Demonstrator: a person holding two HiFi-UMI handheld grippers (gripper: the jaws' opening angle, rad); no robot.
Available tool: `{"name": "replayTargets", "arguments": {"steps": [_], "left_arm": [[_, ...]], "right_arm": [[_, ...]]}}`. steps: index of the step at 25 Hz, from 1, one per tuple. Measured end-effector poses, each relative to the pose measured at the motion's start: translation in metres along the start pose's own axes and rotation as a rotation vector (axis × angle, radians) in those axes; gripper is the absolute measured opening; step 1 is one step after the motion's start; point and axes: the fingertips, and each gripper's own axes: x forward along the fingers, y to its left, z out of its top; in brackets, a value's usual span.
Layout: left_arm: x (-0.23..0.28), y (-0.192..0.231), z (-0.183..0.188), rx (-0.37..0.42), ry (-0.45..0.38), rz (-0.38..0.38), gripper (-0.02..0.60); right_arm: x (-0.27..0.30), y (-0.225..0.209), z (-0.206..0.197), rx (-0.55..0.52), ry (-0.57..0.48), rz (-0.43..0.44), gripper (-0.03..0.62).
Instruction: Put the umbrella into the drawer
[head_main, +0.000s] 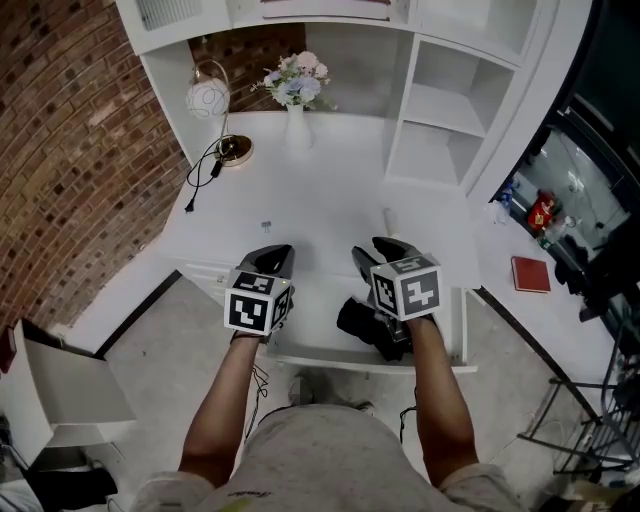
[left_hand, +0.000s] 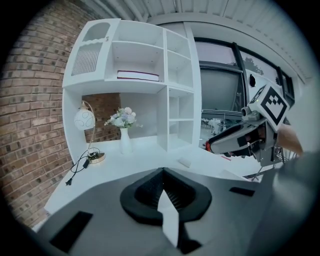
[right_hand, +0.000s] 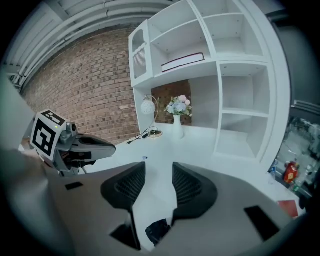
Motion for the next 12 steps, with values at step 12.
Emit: {"name": "replayTargets", "arguments": {"steps": [12], "left_arm": [[-0.002, 0.032, 0.019, 0.016, -0.051, -0.011, -0.003]], "right_arm": [[0.003, 0.007, 0.024, 0.008, -0.108, -0.079, 0.060]]}}
